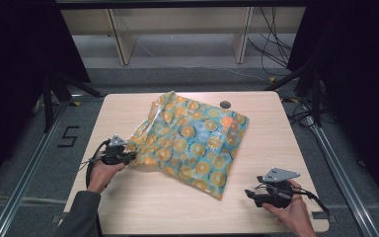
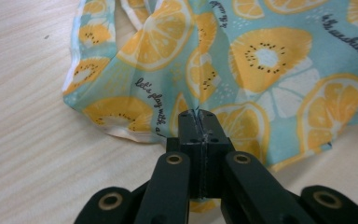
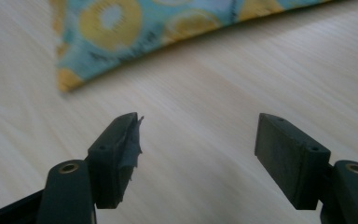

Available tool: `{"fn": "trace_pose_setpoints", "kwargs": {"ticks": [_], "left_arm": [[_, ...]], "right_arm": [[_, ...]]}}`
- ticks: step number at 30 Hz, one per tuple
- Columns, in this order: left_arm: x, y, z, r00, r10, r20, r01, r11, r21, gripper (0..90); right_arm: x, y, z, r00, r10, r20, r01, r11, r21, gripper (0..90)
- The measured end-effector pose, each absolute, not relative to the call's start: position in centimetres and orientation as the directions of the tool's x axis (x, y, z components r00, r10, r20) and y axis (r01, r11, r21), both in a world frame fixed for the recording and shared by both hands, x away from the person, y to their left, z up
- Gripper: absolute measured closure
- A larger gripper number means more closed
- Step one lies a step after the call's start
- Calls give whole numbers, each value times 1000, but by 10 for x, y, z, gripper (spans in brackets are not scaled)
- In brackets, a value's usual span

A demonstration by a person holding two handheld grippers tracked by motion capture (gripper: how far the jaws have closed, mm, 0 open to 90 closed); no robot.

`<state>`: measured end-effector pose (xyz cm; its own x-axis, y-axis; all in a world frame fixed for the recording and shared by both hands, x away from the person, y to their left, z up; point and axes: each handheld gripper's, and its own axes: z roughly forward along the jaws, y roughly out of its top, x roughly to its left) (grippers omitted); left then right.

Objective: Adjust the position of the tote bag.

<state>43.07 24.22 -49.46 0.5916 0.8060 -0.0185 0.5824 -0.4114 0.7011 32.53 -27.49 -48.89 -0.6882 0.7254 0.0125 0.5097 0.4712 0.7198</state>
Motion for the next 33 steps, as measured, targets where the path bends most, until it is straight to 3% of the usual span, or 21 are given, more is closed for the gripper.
{"fn": "trace_pose_setpoints", "kwargs": {"ticks": [1, 5, 11, 17, 19, 21, 30, 33], "left_arm": [[428, 242, -494, 603, 798, -16, 577, -422, 700, 893], [417, 239, -495, 612, 791, -23, 572, -422, 703, 893], [388, 226, -491, 652, 758, -12, 541, -455, 707, 892], [368, 224, -488, 672, 740, 4, 515, -472, 716, 892], [364, 222, -488, 677, 736, -4, 515, -470, 717, 892], [360, 221, -489, 684, 729, -5, 511, -474, 717, 891], [356, 217, -490, 694, 720, -17, 510, -474, 718, 890], [355, 216, -490, 704, 711, -3, 496, -489, 717, 889]], "right_arm": [[324, -273, -489, -681, 730, 52, 537, 450, 714, 308], [323, -264, -490, -700, 714, 19, 523, 493, 695, 278], [320, -250, -494, -709, 700, 84, 554, 480, 680, 279], [320, -240, -492, -738, 675, 13, 500, 533, 683, 276], [321, -235, -495, -729, 681, 69, 532, 501, 683, 285], [323, -232, -502, -711, 702, 45, 546, 511, 664, 263], [330, -229, -503, -720, 692, 54, 551, 522, 651, 299], [331, -228, -505, -729, 684, 30, 526, 532, 663, 381]]}}
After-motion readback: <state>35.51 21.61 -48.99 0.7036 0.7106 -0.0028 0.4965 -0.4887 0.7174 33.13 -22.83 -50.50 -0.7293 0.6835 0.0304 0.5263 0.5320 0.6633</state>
